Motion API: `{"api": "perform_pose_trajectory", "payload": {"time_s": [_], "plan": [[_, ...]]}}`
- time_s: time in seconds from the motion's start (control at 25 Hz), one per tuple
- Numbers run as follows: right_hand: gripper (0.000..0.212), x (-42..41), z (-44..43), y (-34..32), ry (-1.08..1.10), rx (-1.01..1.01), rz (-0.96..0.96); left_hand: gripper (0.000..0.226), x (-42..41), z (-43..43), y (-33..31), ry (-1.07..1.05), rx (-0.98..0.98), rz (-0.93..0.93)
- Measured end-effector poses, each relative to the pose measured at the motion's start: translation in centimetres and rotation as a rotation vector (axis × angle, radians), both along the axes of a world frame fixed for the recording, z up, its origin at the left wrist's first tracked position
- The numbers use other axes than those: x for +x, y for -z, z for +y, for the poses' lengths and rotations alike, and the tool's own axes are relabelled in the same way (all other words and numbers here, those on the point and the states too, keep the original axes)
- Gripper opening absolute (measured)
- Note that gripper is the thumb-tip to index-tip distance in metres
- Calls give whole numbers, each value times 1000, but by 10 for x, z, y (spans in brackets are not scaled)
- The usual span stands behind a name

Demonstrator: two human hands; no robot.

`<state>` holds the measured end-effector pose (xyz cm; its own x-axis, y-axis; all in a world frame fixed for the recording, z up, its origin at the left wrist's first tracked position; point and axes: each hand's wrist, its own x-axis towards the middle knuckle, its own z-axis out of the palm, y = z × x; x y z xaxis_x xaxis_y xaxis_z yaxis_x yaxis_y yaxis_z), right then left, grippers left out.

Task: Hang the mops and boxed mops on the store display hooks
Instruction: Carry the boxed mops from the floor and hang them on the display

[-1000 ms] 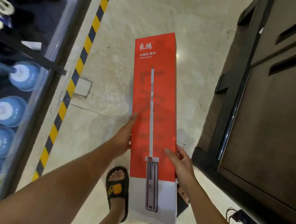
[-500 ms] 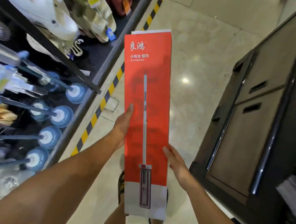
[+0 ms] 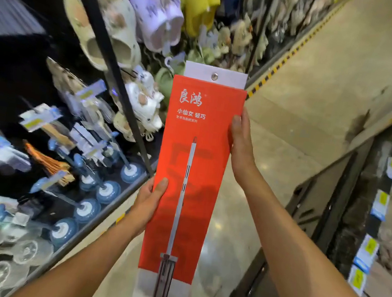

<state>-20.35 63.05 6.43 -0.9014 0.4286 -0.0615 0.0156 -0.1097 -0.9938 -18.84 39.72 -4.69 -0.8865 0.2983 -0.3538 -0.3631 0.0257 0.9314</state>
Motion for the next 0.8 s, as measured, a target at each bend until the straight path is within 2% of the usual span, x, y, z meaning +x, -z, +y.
{"api": "perform_pose_trajectory", "payload": {"time_s": [0.12, 0.28, 0.36, 0.56, 0.68, 0.8], "plan": [[95, -11, -26, -74, -43, 7, 138, 50, 12, -23, -50, -90, 27, 52], [74, 7, -76, -117, -109, 66, 294, 94, 39, -67, -86, -191, 41, 120], [74, 16, -104, -125, -189, 112, 324, 98, 57, -97, -90, -266, 30, 160], [57, 32, -174, -133, -376, 127, 329, 101, 117, -172, -95, -416, -7, 178], [54, 49, -235, -125, -491, 126, 343, 99, 163, -223, -99, -510, -44, 177], [63, 84, -315, -121, -622, 100, 334, 72, 226, -282, -100, -625, -65, 178]]}}
